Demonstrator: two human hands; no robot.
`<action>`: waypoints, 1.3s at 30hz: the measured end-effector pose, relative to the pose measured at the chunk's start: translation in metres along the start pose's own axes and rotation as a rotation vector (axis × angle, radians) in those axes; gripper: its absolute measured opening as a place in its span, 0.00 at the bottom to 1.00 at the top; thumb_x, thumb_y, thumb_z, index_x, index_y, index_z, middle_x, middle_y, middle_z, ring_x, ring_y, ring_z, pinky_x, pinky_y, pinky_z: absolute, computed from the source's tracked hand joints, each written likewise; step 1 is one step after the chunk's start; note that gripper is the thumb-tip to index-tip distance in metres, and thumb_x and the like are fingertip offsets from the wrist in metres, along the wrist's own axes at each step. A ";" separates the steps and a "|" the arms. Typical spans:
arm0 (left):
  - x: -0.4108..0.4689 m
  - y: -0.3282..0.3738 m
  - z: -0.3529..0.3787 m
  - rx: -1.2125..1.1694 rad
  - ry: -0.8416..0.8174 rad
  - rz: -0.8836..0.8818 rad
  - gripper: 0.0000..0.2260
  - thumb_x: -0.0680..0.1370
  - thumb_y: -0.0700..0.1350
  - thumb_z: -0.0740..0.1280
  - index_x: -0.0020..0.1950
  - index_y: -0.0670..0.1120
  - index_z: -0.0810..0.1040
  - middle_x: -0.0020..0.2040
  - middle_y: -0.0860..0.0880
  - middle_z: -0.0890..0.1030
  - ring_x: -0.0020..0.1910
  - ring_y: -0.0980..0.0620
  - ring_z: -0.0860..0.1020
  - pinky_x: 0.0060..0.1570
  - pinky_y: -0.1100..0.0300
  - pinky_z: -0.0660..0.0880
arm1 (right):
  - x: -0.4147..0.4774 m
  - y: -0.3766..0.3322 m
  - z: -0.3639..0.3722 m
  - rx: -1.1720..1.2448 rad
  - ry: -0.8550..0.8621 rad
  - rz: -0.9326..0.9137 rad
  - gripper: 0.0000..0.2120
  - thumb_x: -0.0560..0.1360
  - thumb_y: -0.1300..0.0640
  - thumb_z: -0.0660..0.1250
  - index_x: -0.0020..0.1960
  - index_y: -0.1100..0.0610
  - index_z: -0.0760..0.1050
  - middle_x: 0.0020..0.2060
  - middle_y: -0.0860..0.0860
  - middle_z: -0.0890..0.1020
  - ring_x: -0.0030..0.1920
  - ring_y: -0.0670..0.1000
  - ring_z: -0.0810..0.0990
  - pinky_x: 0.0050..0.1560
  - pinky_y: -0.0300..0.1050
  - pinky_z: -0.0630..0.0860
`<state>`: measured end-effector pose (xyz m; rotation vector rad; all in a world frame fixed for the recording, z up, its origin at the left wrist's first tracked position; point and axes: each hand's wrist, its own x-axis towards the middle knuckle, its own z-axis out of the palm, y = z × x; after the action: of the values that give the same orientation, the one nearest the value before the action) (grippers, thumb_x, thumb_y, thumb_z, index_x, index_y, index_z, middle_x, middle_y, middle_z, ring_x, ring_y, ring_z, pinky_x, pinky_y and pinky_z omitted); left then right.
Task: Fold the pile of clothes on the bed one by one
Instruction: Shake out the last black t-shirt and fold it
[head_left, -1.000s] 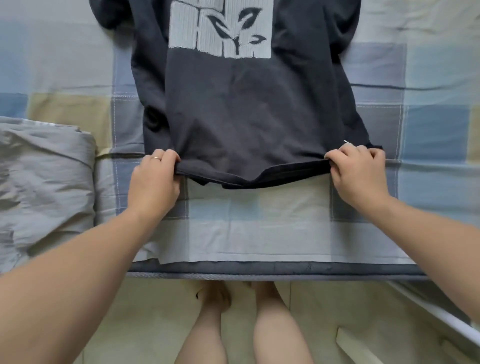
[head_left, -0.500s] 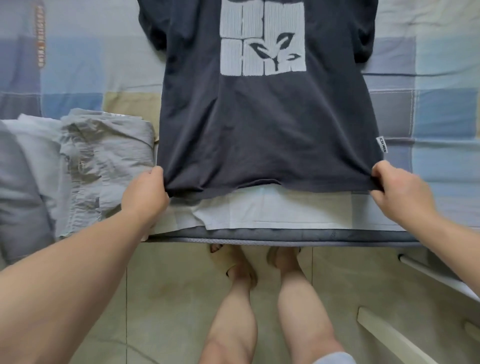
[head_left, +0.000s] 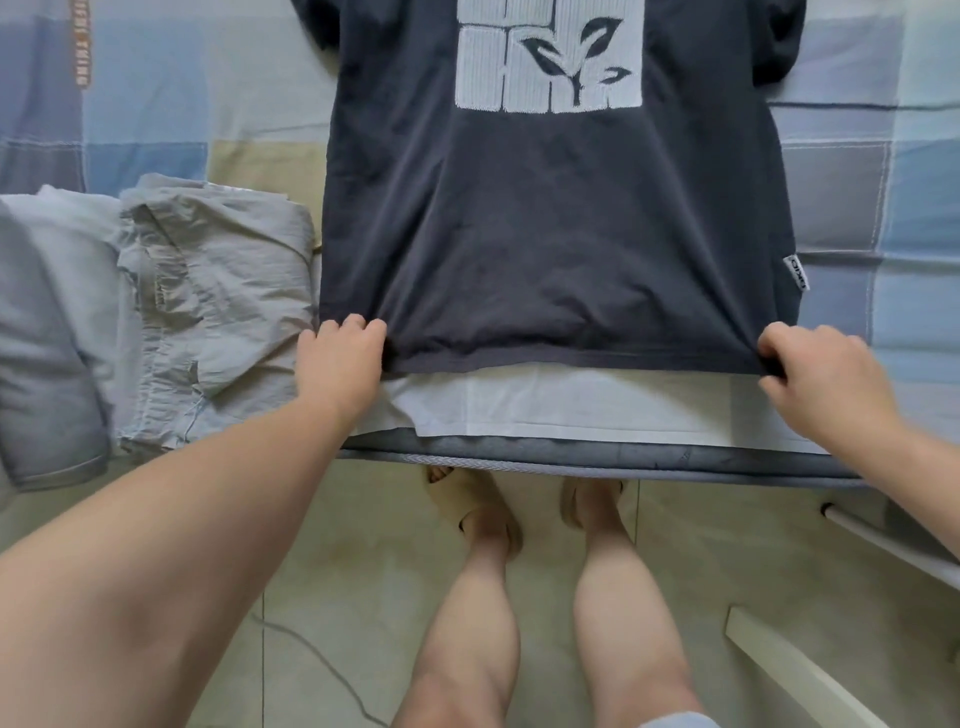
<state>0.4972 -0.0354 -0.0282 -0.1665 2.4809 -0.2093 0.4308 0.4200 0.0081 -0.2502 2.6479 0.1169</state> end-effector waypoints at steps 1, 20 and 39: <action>0.002 0.005 -0.004 0.014 -0.056 -0.041 0.11 0.78 0.37 0.58 0.58 0.46 0.72 0.57 0.44 0.76 0.57 0.40 0.74 0.52 0.48 0.67 | 0.001 0.003 -0.001 0.010 -0.018 0.012 0.11 0.69 0.65 0.73 0.44 0.59 0.72 0.29 0.51 0.68 0.37 0.60 0.68 0.39 0.53 0.70; 0.044 0.295 -0.069 -0.078 0.136 0.484 0.22 0.74 0.50 0.71 0.66 0.52 0.69 0.64 0.48 0.70 0.58 0.43 0.70 0.52 0.52 0.66 | 0.094 0.059 0.030 1.153 -0.221 0.589 0.11 0.78 0.47 0.69 0.47 0.56 0.76 0.42 0.50 0.79 0.43 0.52 0.76 0.40 0.44 0.69; 0.156 0.226 -0.135 -0.327 0.230 0.343 0.20 0.80 0.54 0.63 0.72 0.55 0.70 0.76 0.49 0.67 0.75 0.44 0.63 0.69 0.48 0.64 | 0.229 0.040 -0.068 0.952 0.060 0.356 0.27 0.79 0.53 0.65 0.76 0.51 0.62 0.67 0.52 0.72 0.65 0.53 0.72 0.59 0.45 0.67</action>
<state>0.2761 0.1744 -0.0566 0.1580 2.7077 0.3408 0.1926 0.4150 -0.0374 0.5324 2.4569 -1.0139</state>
